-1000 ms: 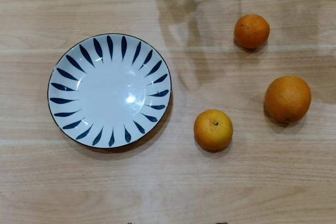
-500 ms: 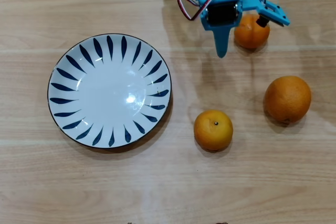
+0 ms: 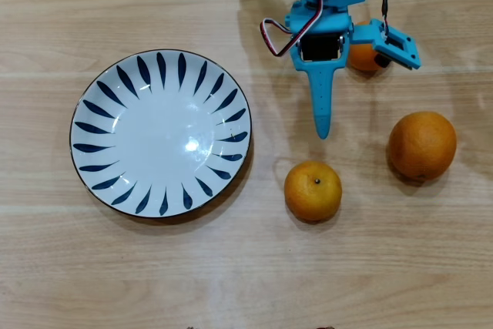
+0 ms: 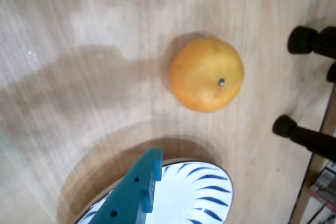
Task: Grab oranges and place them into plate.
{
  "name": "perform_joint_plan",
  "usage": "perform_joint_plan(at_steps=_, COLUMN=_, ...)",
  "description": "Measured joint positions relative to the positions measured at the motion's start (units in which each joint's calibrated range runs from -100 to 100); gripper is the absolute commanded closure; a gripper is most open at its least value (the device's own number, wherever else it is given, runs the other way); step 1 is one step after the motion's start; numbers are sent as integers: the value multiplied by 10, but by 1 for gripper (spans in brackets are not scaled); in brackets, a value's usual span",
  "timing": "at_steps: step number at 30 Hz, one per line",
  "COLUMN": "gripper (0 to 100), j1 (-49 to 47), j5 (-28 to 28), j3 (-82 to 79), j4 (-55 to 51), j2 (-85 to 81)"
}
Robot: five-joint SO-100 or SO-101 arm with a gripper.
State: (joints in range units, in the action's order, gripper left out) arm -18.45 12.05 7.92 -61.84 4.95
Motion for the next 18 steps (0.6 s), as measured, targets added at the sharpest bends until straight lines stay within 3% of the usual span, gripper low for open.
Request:
perform_joint_plan(at_steps=6, gripper=47, j1=0, j5=2, j3=0, j4=0, j2=24)
perform_joint_plan(at_steps=11, gripper=48, j1=0, j5=40, j3=9, j4=0, j2=40)
perform_joint_plan(at_steps=15, gripper=48, j1=0, j5=114, j3=47, j4=-4, j2=61)
perform_joint_plan(at_steps=18, gripper=48, j1=0, j5=213, j3=97, j4=-25, j2=89)
